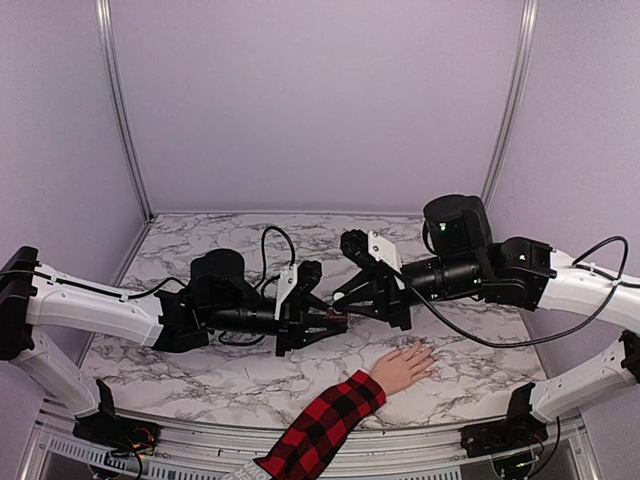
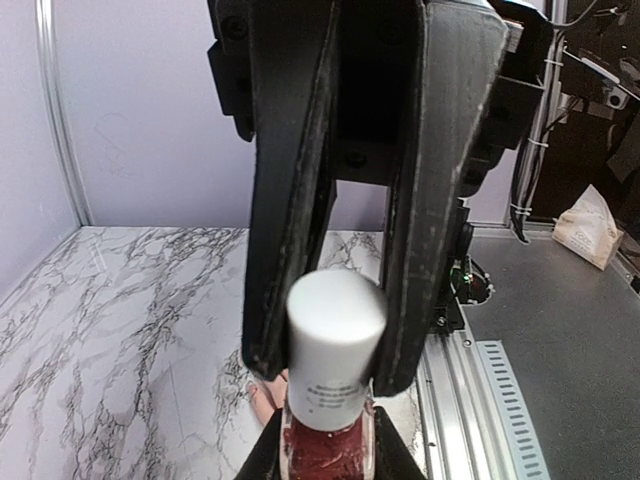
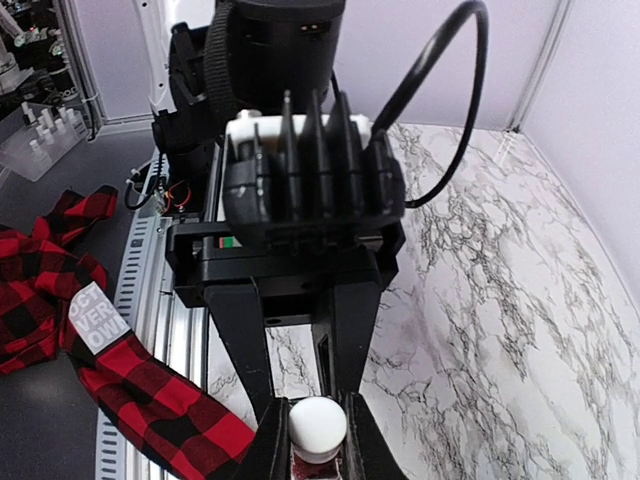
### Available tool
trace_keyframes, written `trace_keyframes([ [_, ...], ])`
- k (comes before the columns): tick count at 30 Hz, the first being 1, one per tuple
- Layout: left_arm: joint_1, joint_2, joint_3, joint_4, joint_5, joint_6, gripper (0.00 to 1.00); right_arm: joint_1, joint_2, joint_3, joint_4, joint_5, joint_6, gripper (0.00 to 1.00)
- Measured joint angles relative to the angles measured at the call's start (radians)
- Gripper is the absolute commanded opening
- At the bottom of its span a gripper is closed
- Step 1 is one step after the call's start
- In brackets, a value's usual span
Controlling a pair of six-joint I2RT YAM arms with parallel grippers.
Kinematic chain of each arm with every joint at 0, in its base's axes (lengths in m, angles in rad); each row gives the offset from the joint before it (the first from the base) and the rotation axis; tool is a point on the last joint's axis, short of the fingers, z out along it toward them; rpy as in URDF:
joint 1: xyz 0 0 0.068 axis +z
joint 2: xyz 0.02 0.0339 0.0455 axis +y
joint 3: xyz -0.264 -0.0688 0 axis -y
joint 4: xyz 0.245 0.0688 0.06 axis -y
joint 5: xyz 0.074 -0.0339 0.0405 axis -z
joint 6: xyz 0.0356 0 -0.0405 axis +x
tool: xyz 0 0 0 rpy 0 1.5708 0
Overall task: Paint the nails
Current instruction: Screw the nail polish bottle cap onto the nail polish bottle.
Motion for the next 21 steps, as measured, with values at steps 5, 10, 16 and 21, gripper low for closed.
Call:
trace_keyframes([
  [5,0.0,-0.003,-0.002,-0.001,-0.109,-0.009,0.0,0.0,0.016,-0.005,0.045,0.101,0.053,0.0],
  [10,0.002,-0.005,-0.005,-0.002,-0.254,-0.04,0.0,0.0,0.059,-0.003,0.114,0.24,0.135,0.0],
  [16,0.002,0.007,-0.004,0.008,-0.398,-0.079,0.0,0.004,0.104,-0.001,0.186,0.365,0.221,0.0],
  [21,0.002,0.026,-0.004,0.017,-0.445,-0.094,0.0,0.004,0.127,0.002,0.197,0.406,0.254,0.21],
])
